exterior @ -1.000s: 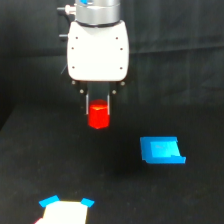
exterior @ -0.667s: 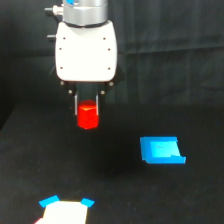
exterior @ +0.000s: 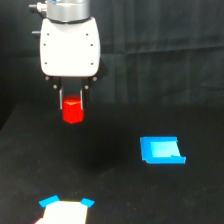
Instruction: Pick up the red object from the table
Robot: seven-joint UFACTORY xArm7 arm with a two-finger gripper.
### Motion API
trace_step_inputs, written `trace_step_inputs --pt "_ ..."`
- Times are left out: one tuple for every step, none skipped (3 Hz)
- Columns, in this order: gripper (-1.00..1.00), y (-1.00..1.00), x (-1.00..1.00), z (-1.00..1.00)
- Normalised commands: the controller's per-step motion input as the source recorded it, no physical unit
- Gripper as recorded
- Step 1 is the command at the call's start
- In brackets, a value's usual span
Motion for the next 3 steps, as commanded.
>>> trace_step_inputs --pt "-0.99 0.23 0.02 0.38" --pt "-1.0 0.87 -0.18 0.55" --pt "-0.93 0.74 0.29 0.69"
